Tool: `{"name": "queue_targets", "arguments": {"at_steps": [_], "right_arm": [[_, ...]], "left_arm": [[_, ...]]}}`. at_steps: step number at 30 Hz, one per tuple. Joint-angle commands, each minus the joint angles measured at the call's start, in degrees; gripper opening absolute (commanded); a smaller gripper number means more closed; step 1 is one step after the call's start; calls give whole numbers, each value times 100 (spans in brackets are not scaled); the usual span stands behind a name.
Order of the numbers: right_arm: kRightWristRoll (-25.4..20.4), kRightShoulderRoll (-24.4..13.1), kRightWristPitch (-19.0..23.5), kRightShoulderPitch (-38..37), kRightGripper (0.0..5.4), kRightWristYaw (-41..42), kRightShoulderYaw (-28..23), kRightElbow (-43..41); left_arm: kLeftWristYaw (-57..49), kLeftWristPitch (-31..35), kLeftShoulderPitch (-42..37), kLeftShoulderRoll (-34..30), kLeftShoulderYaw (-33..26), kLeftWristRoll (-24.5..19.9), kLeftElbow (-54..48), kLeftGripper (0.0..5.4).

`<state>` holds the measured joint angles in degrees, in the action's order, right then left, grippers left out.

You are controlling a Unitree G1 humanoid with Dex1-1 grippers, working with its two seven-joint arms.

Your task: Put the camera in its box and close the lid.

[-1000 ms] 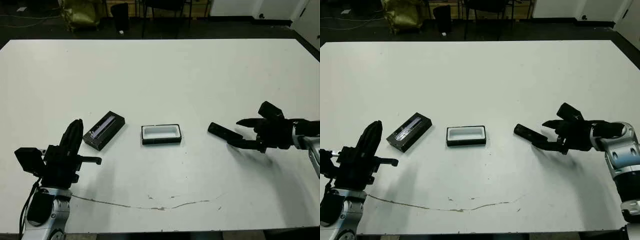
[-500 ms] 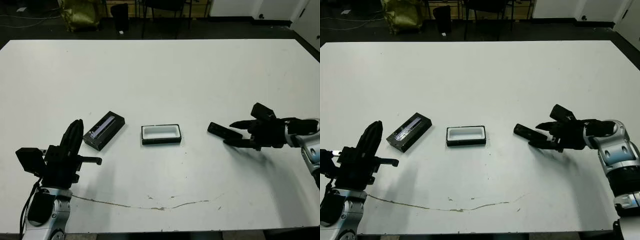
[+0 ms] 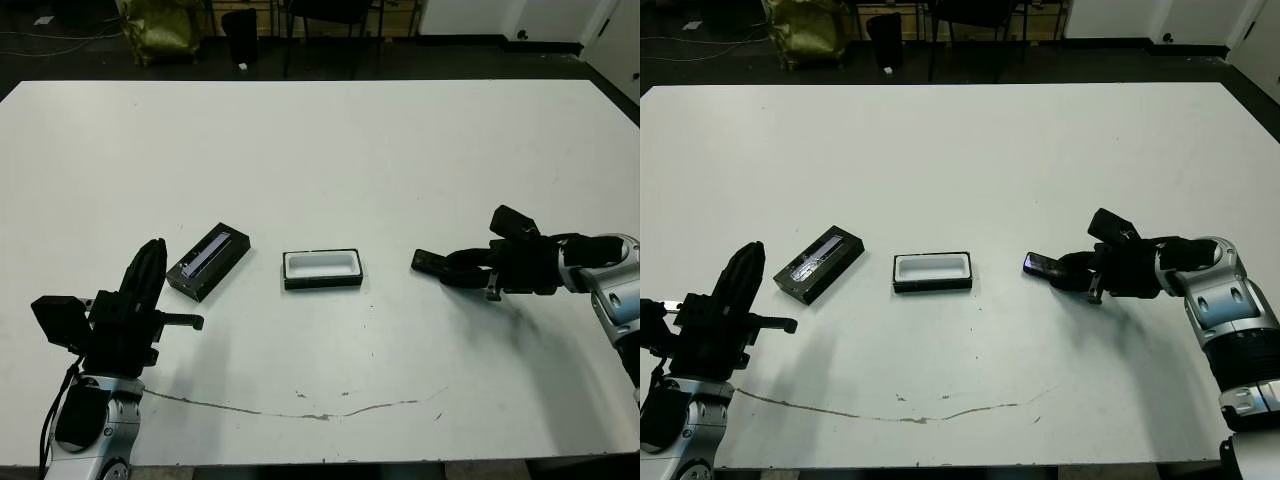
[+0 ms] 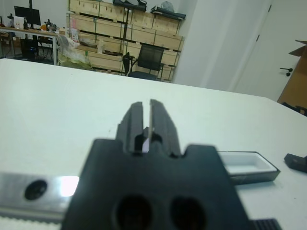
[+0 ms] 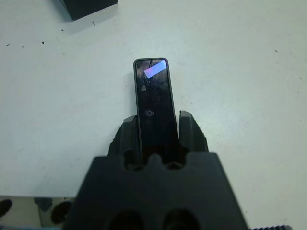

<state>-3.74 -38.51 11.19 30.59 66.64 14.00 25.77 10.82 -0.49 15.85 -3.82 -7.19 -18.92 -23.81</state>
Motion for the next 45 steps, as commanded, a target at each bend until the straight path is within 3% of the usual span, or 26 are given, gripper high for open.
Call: {"name": "queue_targets", "arguments": {"at_steps": [1,9,16,25,28,32,34,37,43,45], "right_arm": [[207,17,83,-288,57,104,221,107],[-94,54,-41,-126,57,19,-187,-39],[-541,175,608,504,51,152,-476,-668],[-520,703,1385,1590,50,559,234,-1327],[-481,1013,1252,1774,50,635,482,-1246],[-397,1360,1478,1935,50,671,828,-1118],[-299,1496,1249,1960,50,698,973,-1007],[-83,1593,1077,1970,50,633,1152,-866],[143,1706,1318,1945,50,630,1368,-812],[153,1726,1214,1920,50,672,1387,-780]], "left_arm": [[-12,58,74,-14,-1,31,81,0],[-17,80,86,-14,24,32,53,0],[-53,61,62,14,111,105,73,0],[-124,96,43,25,197,153,43,0],[-142,62,31,15,233,225,53,0],[-150,3,36,39,252,255,65,0],[-169,32,59,61,245,228,35,0],[-177,73,103,66,234,198,-9,0],[-111,-86,97,65,227,233,109,0],[-110,-79,94,68,229,214,114,0]]}}
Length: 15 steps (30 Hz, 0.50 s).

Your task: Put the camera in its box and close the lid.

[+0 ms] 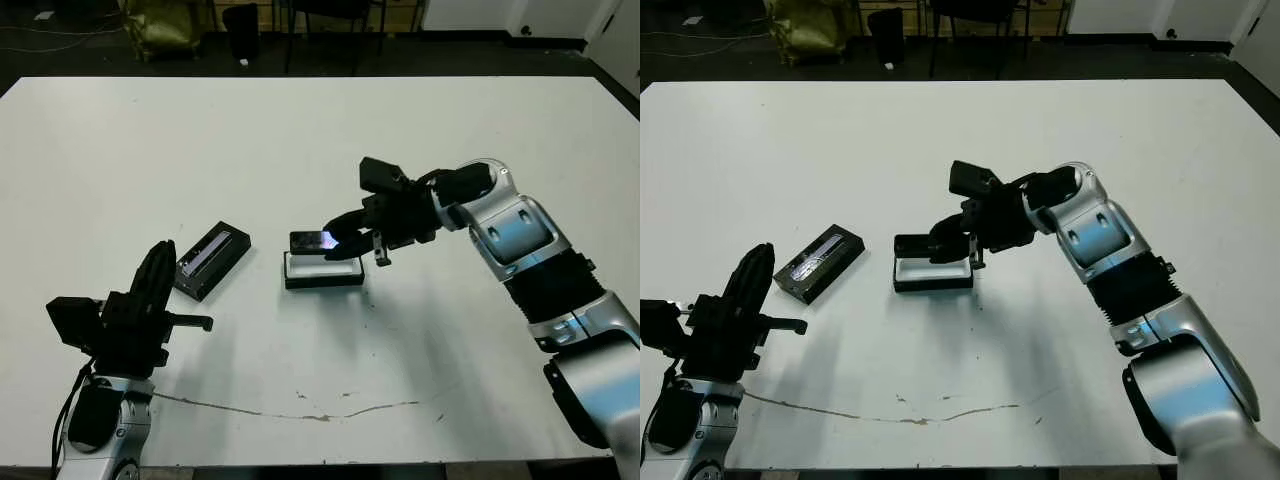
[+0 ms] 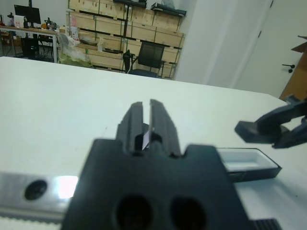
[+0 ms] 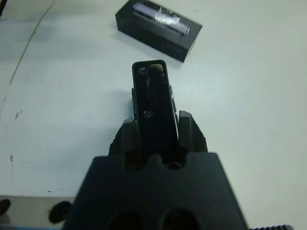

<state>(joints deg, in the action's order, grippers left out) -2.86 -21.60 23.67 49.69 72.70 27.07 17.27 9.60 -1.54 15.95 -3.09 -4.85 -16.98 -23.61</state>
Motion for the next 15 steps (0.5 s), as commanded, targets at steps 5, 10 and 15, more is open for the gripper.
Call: {"name": "queue_targets", "arguments": {"at_steps": [5,10,15], "right_arm": [[139,55,-98,25,50,90,117,194],[206,92,-246,16,50,21,56,371],[208,187,-309,42,50,-3,6,615]], "left_arm": [[16,60,79,-8,-6,-7,100,0],[-4,69,88,-9,2,27,85,0],[31,82,52,-34,-6,16,129,0]]}}
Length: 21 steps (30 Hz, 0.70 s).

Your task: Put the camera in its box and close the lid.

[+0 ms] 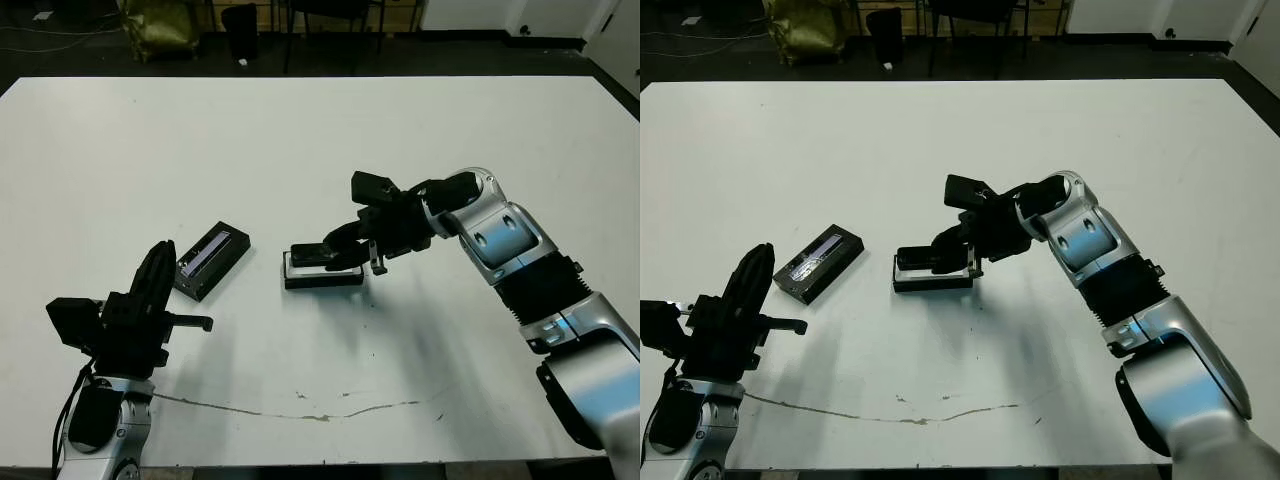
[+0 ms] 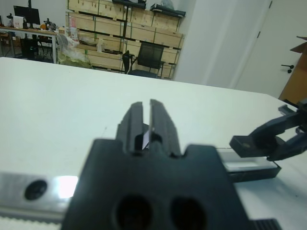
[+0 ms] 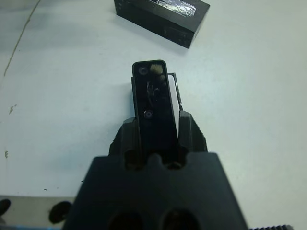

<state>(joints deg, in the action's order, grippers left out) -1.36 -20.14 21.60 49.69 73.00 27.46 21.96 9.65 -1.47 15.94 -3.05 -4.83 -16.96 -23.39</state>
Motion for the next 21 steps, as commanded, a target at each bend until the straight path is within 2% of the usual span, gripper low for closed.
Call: {"name": "queue_targets", "arguments": {"at_steps": [1,9,16,21], "right_arm": [[77,57,-140,59,50,-36,-25,198],[156,192,-292,199,50,-158,-112,623],[223,290,-142,345,50,-133,-133,902],[296,334,-328,366,50,-55,-95,1029]], "left_arm": [[33,96,43,-36,-13,-17,111,0],[40,102,3,-32,-24,-14,164,0],[47,110,5,0,-10,-36,163,0],[27,41,-2,3,0,65,209,0]]}}
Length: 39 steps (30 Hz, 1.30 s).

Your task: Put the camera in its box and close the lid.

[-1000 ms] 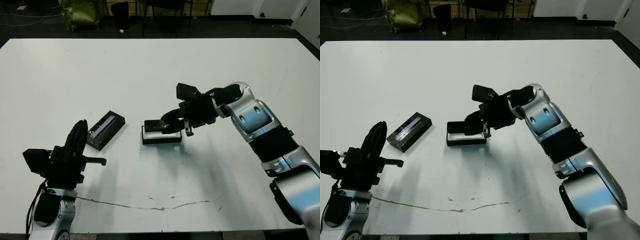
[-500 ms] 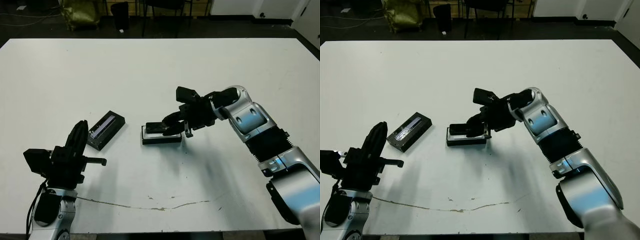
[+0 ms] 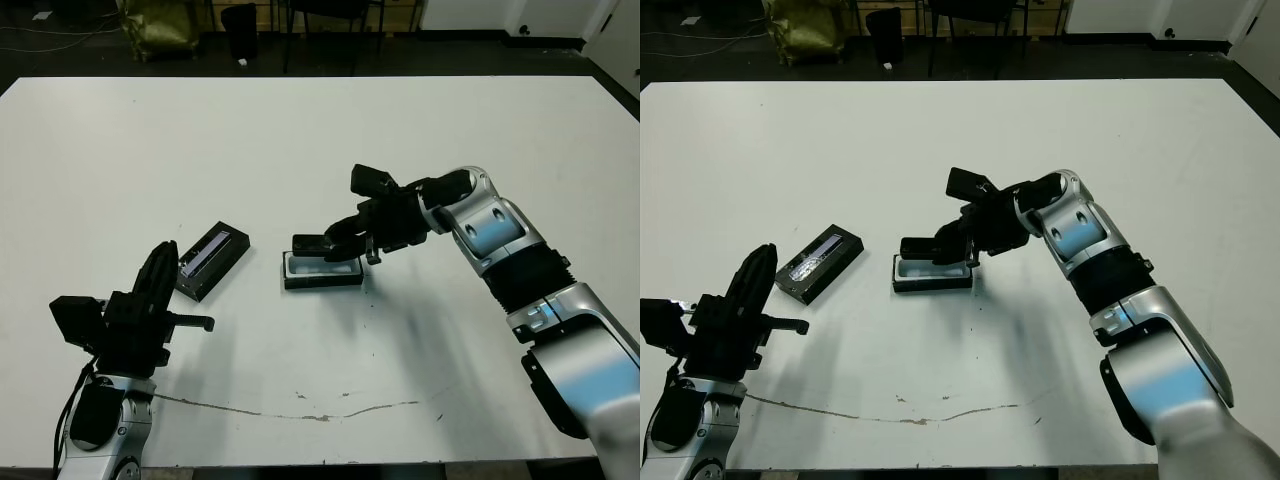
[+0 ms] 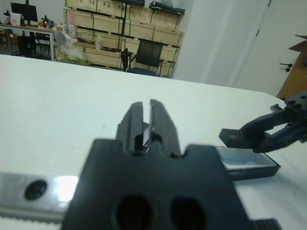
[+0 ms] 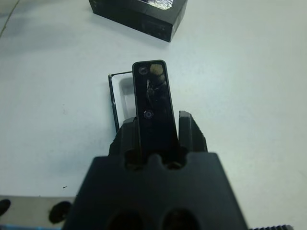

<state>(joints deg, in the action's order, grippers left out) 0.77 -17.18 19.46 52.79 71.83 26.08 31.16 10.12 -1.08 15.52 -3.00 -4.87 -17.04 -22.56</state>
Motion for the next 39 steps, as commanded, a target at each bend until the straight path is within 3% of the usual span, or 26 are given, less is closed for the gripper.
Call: {"name": "queue_targets", "arguments": {"at_steps": [1,7,13,39], "right_arm": [[95,51,-164,62,50,89,53,142],[150,98,-332,37,50,216,55,181],[154,73,41,-19,50,240,45,-91],[329,53,-453,-112,50,254,100,-1]], "left_arm": [[-28,6,44,10,6,66,128,0],[-41,-23,58,50,11,97,134,0],[-9,-20,65,47,-2,60,131,0],[7,-51,124,76,16,104,93,0]]}}
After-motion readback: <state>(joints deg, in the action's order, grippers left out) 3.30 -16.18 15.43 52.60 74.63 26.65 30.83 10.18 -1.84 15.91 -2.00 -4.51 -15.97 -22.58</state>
